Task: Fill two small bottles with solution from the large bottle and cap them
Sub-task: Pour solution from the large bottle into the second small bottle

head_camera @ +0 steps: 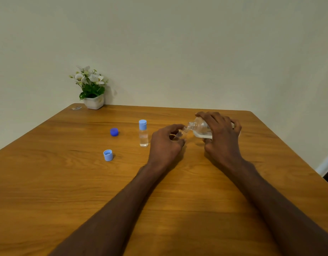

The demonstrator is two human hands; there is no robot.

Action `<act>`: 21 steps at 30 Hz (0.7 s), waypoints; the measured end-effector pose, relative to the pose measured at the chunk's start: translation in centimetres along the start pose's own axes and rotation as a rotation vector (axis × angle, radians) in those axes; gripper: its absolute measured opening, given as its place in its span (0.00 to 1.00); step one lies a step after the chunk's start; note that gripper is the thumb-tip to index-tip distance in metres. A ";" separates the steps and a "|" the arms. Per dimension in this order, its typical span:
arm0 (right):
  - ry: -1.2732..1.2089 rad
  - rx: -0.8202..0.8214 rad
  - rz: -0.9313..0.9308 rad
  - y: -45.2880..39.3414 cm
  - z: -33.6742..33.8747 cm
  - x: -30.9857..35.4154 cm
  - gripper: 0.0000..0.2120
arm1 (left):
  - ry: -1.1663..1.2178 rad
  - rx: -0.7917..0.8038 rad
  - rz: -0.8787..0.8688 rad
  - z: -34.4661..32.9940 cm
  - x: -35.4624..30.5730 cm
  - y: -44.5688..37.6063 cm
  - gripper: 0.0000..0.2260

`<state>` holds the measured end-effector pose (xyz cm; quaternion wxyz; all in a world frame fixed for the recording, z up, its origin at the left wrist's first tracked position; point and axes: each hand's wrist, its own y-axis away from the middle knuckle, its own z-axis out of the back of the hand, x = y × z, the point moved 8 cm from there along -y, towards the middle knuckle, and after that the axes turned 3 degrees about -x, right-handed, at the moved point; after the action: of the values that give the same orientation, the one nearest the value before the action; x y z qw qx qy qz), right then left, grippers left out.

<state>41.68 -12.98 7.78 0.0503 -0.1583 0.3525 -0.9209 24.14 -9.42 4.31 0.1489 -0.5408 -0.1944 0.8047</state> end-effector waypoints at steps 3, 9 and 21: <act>0.008 -0.002 -0.001 0.0 0.0 0.0 0.43 | -0.006 -0.001 0.000 0.0 0.0 0.0 0.21; 0.018 0.003 0.005 -0.1 0.1 0.0 0.43 | 0.007 0.005 0.012 0.1 0.1 0.0 0.21; 0.044 0.021 0.001 0.0 0.5 0.2 0.44 | -0.004 0.009 0.000 0.0 0.0 0.0 0.21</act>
<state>41.62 -13.34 8.16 0.0448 -0.1374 0.3437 -0.9279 24.16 -9.44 4.27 0.1511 -0.5386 -0.1912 0.8065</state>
